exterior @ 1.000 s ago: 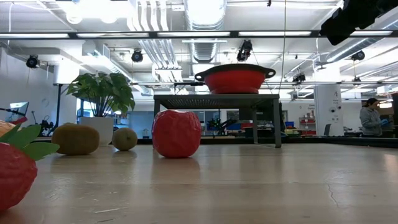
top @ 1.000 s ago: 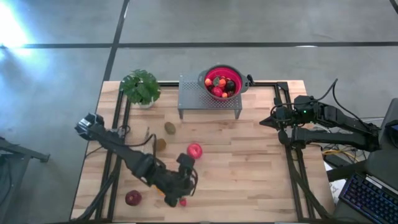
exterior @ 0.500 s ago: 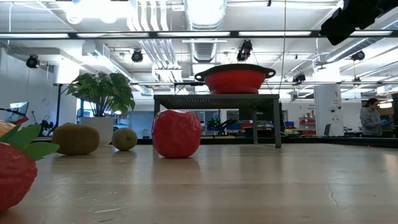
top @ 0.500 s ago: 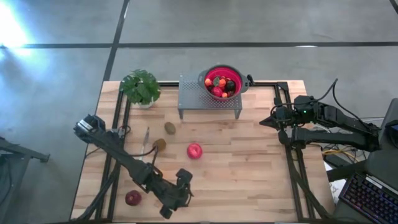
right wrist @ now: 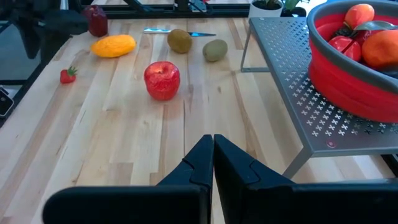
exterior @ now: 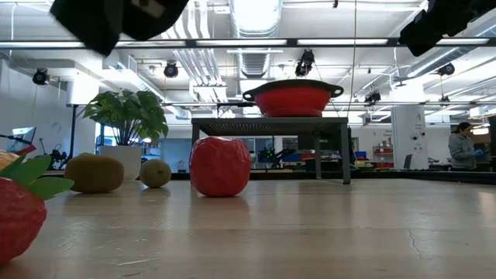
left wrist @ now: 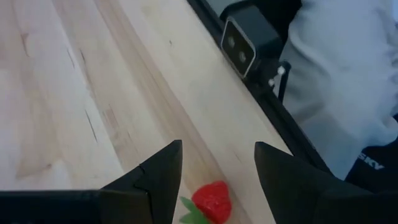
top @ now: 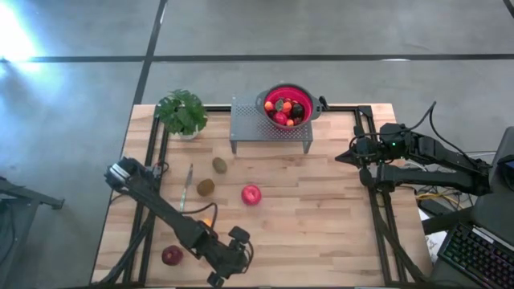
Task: Pick & Place Fruit
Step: Put the strawberry into the strainer bowl on the shelf
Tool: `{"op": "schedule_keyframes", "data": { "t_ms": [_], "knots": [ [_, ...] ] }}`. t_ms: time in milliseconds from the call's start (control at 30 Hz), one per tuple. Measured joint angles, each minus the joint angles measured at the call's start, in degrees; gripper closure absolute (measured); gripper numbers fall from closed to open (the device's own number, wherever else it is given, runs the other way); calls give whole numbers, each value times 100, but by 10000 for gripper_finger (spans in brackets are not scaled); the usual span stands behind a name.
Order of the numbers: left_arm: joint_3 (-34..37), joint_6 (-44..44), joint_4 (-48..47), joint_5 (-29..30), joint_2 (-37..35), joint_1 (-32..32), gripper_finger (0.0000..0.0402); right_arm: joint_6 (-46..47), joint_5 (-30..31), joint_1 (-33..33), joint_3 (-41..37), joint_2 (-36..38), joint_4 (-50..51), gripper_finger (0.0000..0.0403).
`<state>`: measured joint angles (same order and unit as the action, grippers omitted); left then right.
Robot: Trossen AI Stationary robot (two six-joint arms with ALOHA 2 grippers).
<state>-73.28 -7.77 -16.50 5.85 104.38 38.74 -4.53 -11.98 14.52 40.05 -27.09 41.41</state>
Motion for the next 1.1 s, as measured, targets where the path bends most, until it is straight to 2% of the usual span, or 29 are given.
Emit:
{"op": "schedule_keyframes", "data": {
  "t_ms": [200,500,1100],
  "knots": [
    [35,-392,-279,-5,91,8,195,-8,1,2,0,1,0,394],
    [44,-437,-530,-20,340,4,195,-11,1,2,0,1,0,394],
    [42,-478,-453,-40,817,4,203,1,1,0,0,1,1,394]
  ]
}}
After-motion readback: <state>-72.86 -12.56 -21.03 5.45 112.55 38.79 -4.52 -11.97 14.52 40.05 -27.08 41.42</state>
